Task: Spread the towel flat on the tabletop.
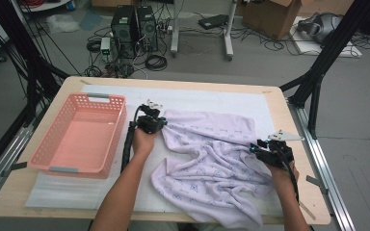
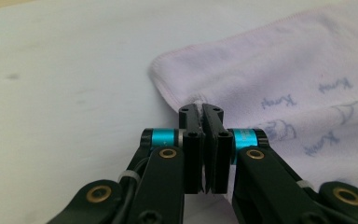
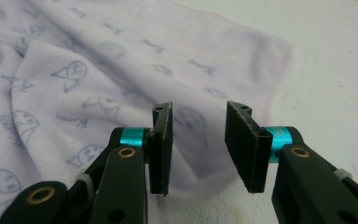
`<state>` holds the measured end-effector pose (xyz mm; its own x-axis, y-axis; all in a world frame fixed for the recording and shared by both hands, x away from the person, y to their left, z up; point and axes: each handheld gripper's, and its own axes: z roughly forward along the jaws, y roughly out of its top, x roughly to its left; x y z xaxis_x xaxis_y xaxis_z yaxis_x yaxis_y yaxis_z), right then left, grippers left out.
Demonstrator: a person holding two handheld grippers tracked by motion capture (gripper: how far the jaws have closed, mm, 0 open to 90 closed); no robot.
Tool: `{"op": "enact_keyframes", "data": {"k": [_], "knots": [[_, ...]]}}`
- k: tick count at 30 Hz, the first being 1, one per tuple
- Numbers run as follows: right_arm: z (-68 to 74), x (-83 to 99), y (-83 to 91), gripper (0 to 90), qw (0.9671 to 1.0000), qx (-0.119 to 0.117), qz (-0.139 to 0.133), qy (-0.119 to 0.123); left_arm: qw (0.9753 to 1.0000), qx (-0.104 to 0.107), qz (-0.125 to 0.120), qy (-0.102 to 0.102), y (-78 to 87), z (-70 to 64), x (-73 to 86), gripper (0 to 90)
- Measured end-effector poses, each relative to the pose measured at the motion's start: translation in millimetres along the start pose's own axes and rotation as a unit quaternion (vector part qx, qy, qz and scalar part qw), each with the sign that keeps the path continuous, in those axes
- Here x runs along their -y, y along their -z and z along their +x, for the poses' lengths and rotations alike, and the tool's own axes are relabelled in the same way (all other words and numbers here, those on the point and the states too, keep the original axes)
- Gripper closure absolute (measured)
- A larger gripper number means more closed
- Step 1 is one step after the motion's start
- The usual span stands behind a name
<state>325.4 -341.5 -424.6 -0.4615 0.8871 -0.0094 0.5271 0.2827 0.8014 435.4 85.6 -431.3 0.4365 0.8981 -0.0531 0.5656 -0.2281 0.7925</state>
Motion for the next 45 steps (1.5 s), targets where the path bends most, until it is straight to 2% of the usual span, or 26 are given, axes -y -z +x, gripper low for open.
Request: {"op": "enact_keyframes", "data": {"k": [2,4,7,8,10,12,14,16,18,20,22,24,25,26,28,29,30,31,33,35,37,39,42,43,45], "knots": [[0.3,-0.1,-0.6,60.8,1.0,0.002,-0.001,0.004,0.9998,-0.003,-0.009,0.017,3.5,8.9,1.5,86.5],[-0.4,0.0,-1.5,60.6,1.0,0.002,0.0,0.003,0.9991,0.013,-0.016,0.036,4.8,12.6,4.8,83.0],[-3.6,-0.1,-4.2,60.2,1.0,0.002,0.0,-0.006,0.9972,0.049,-0.006,0.057,3.4,11.0,9.4,61.7],[-5.2,-0.3,-5.8,60.1,1.0,0.004,-0.003,-0.008,0.997,0.055,-0.008,0.054,3.7,8.6,11.6,56.3],[-8.9,-0.3,-9.2,57.7,0.9998,0.004,-0.006,-0.021,0.9977,0.056,-0.005,0.039,4.4,5.4,14.8,53.3],[-14.4,-1.8,-13.0,53.4,0.9993,0.008,-0.004,-0.037,0.9974,0.059,-0.001,0.042,4.8,4.9,17.0,48.7],[-20.6,-6.4,-16.0,50.5,0.9983,0.005,-0.007,-0.058,0.9973,0.061,-0.001,0.04,5.8,3.5,19.8,47.3],[-27.4,-14.0,-19.2,47.2,0.9972,0.012,-0.01,-0.073,0.9967,0.067,0.008,0.045,5.1,2.6,22.1,45.0],[-32.5,-23.2,-24.7,47.0,0.997,0.026,-0.002,-0.073,0.9969,0.067,0.008,0.041,4.0,0.7,24.7,43.9],[-35.2,-31.7,-32.3,47.3,0.9968,0.027,0.009,-0.074,0.9972,0.065,0.004,0.036,3.2,-2.2,25.4,42.5],[-35.2,-38.6,-41.0,47.6,0.9973,0.023,0.02,-0.067,0.9978,0.064,0.003,0.018,2.7,-6.2,25.7,44.7],[-33.9,-43.9,-49.0,47.5,0.9976,0.016,0.021,-0.064,0.9983,0.052,0.007,-0.027,2.8,-11.9,25.9,63.4],[-33.0,-45.8,-51.9,47.5,0.9977,0.014,0.02,-0.063,0.998,0.049,0.007,-0.039,2.6,-13.5,25.3,67.2],[-32.1,-47.6,-54.1,47.6,0.9976,0.011,0.018,-0.066,0.9977,0.055,0.006,-0.038,2.3,-13.9,24.9,79.3],[-30.3,-50.7,-57.1,48.3,0.9974,0.009,0.018,-0.069,0.9981,0.049,0.007,-0.038,1.6,-12.4,23.7,83.5],[-29.7,-52.0,-58.0,48.7,0.9976,0.011,0.015,-0.066,0.9988,0.036,0.003,-0.032,1.5,-10.2,23.1,83.9],[-29.8,-53.8,-58.5,48.8,0.9976,0.012,0.018,-0.066,0.9995,0.027,-0.007,-0.016,1.5,-6.4,22.5,84.2],[-29.2,-55.5,-58.3,50.5,0.9975,0.024,0.017,-0.064,0.9997,0.021,-0.015,0.001,2.0,-2.0,21.9,84.4],[-27.7,-57.4,-55.2,53.3,0.9967,0.064,0.008,-0.049,0.9996,0.01,-0.026,0.01,2.3,4.2,21.1,84.8],[-30.6,-57.3,-55.6,53.2,0.9963,0.056,0.0,-0.066,0.9996,0.004,-0.027,0.009,1.0,8.4,22.2,85.7],[-32.3,-55.7,-60.6,52.2,0.9966,0.046,0.012,-0.068,0.9992,0.011,-0.029,0.026,0.2,11.7,23.3,85.6],[-32.1,-53.6,-66.7,51.1,0.9966,0.035,0.025,-0.071,0.9992,0.016,-0.031,0.022,0.6,10.8,23.4,85.2],[-31.2,-51.7,-75.7,49.6,0.9961,0.014,0.025,-0.083,0.9988,0.029,-0.029,0.029,1.4,10.2,23.5,81.5],[-29.9,-51.7,-79.9,48.3,0.9958,0.007,0.036,-0.084,0.9985,0.034,-0.029,0.032,1.5,10.4,23.6,78.4],[-23.6,-52.2,-88.8,48.4,0.9963,0.002,0.063,-0.059,0.9976,0.047,-0.031,0.041,1.5,11.5,24.1,72.7]]}}
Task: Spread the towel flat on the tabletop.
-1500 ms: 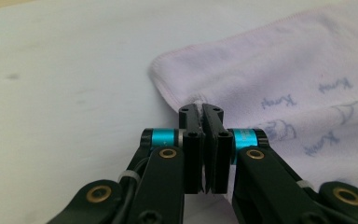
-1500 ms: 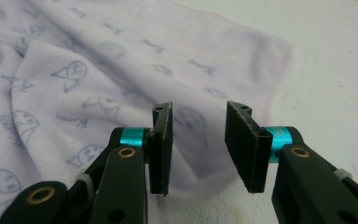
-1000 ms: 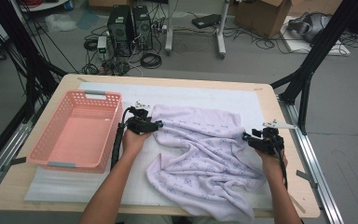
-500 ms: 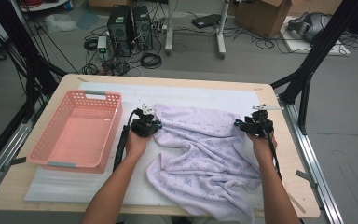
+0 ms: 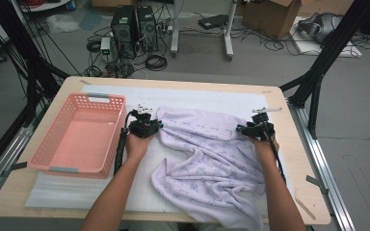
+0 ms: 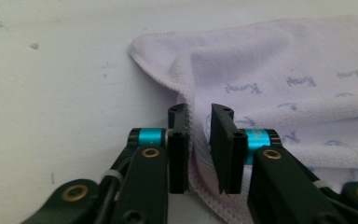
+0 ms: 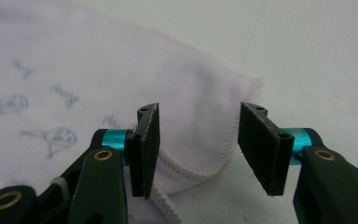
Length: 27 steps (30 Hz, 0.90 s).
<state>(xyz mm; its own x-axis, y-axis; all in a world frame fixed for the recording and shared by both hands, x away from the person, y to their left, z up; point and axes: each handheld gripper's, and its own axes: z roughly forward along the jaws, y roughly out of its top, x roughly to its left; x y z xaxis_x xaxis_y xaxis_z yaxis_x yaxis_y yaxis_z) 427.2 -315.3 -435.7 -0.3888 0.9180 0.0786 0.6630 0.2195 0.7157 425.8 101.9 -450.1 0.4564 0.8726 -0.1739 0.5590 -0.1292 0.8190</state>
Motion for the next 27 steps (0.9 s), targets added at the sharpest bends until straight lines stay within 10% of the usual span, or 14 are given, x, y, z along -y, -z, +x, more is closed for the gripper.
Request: {"op": "enact_keyframes", "data": {"k": [9,14,18,27], "knots": [[7.9,-7.3,-10.9,88.0,0.9967,-0.009,0.026,0.076,0.9996,0.026,0.002,0.006,0.0,-1.0,0.4,60.3],[-5.5,-18.3,-9.7,88.7,0.9974,0.055,-0.01,0.044,0.9992,0.039,-0.001,0.009,4.1,-5.0,-1.9,49.5],[-12.5,-26.2,-0.2,88.8,0.9896,0.117,-0.083,0.007,0.998,0.063,0.002,0.006,7.5,-11.2,-3.2,46.5],[-10.2,-30.1,20.7,65.6,0.9927,0.061,-0.103,-0.018,0.994,0.107,0.014,-0.012,19.0,-27.1,0.4,39.1]]}}
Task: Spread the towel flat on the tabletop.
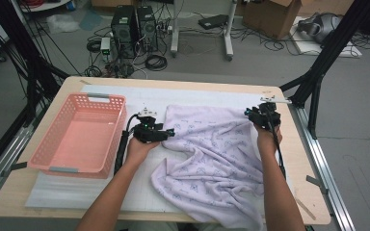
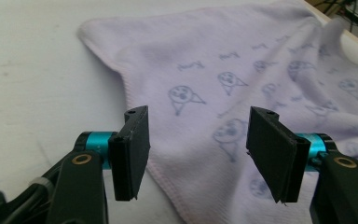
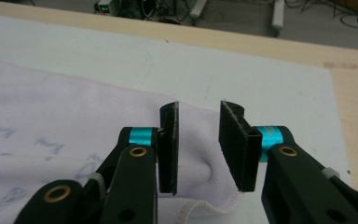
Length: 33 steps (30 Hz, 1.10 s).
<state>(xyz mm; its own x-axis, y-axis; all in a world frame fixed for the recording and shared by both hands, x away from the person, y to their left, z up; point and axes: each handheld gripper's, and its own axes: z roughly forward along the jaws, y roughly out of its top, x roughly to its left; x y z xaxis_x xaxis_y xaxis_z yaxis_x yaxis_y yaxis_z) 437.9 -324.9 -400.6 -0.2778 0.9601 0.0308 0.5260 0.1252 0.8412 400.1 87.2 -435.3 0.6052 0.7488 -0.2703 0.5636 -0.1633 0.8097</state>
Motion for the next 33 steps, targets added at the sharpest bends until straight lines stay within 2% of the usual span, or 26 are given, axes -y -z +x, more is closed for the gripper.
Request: {"op": "enact_keyframes", "data": {"k": [2,5,9,10,13,16,18,20,22,23,24,25,26,27,29,30,32,33], "knots": [[1.2,-2.1,9.8,63.5,0.9999,-0.013,-0.008,0.0,0.9999,0.01,0.006,-0.004,0.4,-4.6,1.5,38.0],[3.5,-1.4,22.4,62.8,0.9995,-0.027,-0.009,0.014,0.9994,0.026,0.017,-0.014,1.2,-12.9,2.8,38.0],[8.4,6.7,34.6,62.6,0.9987,-0.044,-0.005,0.025,0.9975,0.044,0.031,-0.046,-2.1,-30.5,3.0,37.4],[9.4,9.3,37.0,62.6,0.9985,-0.047,-0.004,0.03,0.997,0.046,0.032,-0.053,-3.5,-34.3,3.0,37.4],[12.8,17.1,43.1,62.5,0.9978,-0.056,0.0,0.037,0.9964,0.052,0.036,-0.056,-11.1,-42.5,4.8,37.8],[16.1,18.7,47.8,61.5,0.9965,-0.07,0.013,0.044,0.9948,0.041,0.058,-0.074,-21.5,-49.5,8.5,38.1],[20.5,17.8,52.2,61.5,0.9958,-0.072,0.007,0.056,0.9927,0.03,0.07,-0.093,-28.3,-53.8,11.6,39.5],[24.2,16.9,55.5,61.4,0.995,-0.076,0.003,0.066,0.9896,0.01,0.069,-0.126,-31.5,-58.9,13.8,44.9],[27.2,16.8,57.6,60.8,0.994,-0.082,0.003,0.072,0.9871,-0.012,0.069,-0.144,-31.6,-60.9,13.1,62.1],[28.2,17.1,58.3,60.7,0.9936,-0.085,0.004,0.074,0.9859,-0.012,0.07,-0.151,-30.8,-59.6,11.8,71.5],[29.2,17.9,58.7,60.7,0.9934,-0.087,0.002,0.075,0.9862,-0.013,0.071,-0.149,-30.6,-58.4,10.7,84.3],[29.4,19.2,58.6,60.7,0.9932,-0.088,0.002,0.076,0.9853,-0.02,0.072,-0.154,-30.7,-57.3,9.2,84.8],[29.5,21.1,58.0,60.7,0.9931,-0.09,0.005,0.075,0.9838,-0.037,0.072,-0.16,-30.6,-56.2,7.2,85.6],[28.7,23.4,56.7,60.7,0.9931,-0.09,0.007,0.075,0.984,-0.053,0.065,-0.157,-29.9,-52.4,4.9,86.0],[26.8,28.4,54.4,60.7,0.9935,-0.089,0.012,0.07,0.9867,-0.08,0.05,-0.132,-28.2,-39.7,0.2,86.3],[25.3,30.9,53.2,60.7,0.9936,-0.089,0.014,0.068,0.9871,-0.098,0.04,-0.12,-26.8,-32.3,-2.0,86.4],[23.2,35.6,51.0,60.7,0.9939,-0.091,0.02,0.059,0.9869,-0.13,0.021,-0.093,-23.4,-16.8,-6.2,86.5],[23.1,37.6,49.8,60.6,0.994,-0.092,0.024,0.054,0.9858,-0.144,0.017,-0.086,-22.1,-10.0,-8.4,86.5]]}}
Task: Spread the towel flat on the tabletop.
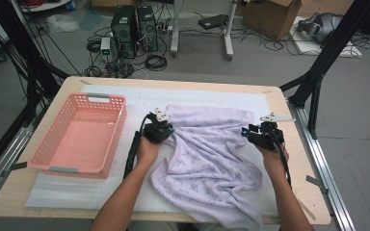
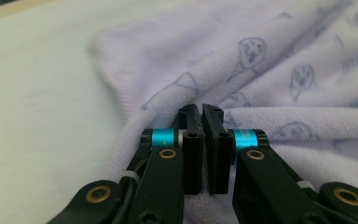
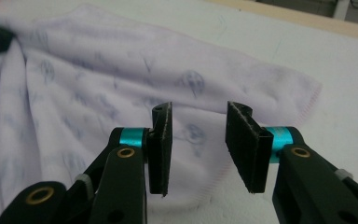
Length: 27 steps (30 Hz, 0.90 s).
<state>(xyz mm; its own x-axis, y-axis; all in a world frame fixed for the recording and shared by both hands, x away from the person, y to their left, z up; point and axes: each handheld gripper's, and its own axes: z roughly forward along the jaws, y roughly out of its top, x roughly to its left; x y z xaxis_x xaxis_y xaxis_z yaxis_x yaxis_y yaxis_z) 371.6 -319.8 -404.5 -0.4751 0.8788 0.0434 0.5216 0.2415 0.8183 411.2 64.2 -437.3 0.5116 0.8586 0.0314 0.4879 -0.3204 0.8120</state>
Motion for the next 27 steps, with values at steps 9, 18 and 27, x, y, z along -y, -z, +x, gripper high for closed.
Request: {"op": "enact_keyframes", "data": {"k": [9,18,27], "knots": [[20.3,7.5,-26.8,51.0,0.9956,-0.086,0.033,-0.014,0.9979,0.009,-0.031,0.055,1.1,14.5,1.6,71.2],[54.6,6.9,-48.7,59.8,0.9912,-0.089,0.078,0.059,0.9972,0.034,-0.038,0.055,9.0,13.1,0.3,58.7],[19.5,5.0,-45.9,83.8,0.9932,0.033,0.083,0.075,0.996,0.056,-0.042,0.056,15.1,16.0,3.1,57.6]]}}
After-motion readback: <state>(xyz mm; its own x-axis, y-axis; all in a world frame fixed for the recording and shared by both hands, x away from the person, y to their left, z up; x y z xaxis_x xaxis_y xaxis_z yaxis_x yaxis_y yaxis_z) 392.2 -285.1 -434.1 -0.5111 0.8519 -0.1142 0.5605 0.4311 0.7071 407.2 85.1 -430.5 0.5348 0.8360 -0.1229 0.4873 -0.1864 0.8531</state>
